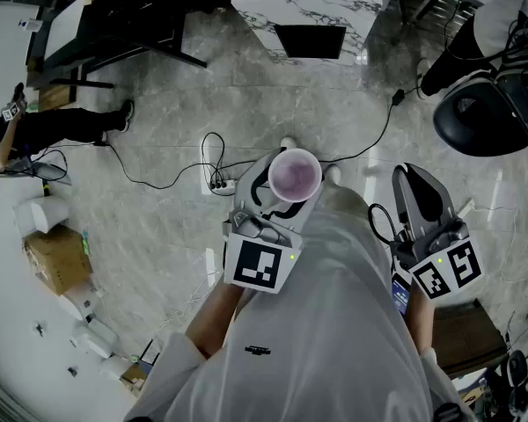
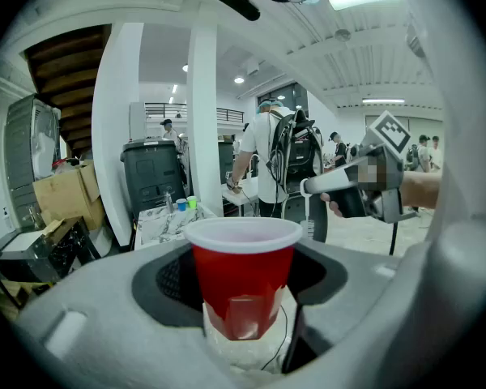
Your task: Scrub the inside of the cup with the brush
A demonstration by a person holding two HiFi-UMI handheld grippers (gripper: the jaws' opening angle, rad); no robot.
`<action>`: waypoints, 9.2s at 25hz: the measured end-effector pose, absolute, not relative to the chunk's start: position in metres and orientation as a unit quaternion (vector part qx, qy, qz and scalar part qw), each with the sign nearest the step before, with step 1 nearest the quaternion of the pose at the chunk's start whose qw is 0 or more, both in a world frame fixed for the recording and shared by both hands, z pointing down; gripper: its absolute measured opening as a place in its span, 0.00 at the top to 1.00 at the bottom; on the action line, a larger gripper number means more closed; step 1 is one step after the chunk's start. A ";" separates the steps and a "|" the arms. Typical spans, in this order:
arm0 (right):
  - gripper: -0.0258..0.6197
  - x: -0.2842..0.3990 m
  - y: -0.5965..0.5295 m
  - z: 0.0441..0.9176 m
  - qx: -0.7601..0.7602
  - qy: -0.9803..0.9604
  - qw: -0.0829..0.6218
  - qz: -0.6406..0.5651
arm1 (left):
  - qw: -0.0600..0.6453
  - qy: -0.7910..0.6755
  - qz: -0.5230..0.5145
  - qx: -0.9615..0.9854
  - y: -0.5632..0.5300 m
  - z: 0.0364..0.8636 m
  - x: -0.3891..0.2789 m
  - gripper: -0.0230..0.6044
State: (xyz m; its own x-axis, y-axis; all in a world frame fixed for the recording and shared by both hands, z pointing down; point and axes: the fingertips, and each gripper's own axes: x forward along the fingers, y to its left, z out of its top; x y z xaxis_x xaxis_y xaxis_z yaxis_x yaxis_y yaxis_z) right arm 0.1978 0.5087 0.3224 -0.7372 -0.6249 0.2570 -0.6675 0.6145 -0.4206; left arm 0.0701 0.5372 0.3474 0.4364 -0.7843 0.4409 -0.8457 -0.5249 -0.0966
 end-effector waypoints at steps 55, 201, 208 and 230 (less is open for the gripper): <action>0.92 0.026 0.149 0.272 0.391 -0.894 0.028 0.216 | 0.102 -0.447 0.181 0.870 0.179 0.329 -0.072 0.50; 0.92 -0.058 -0.059 0.279 -0.002 -0.981 0.042 0.191 | 0.058 -0.472 0.256 0.842 -0.081 0.357 -0.047 0.50; 0.92 -0.048 -0.073 0.293 0.032 -0.984 0.081 0.157 | 0.058 -0.462 0.262 0.845 -0.082 0.361 -0.048 0.50; 0.93 -0.068 -0.045 0.277 -0.018 -0.985 0.074 0.153 | 0.053 -0.457 0.258 0.849 -0.075 0.361 -0.043 0.50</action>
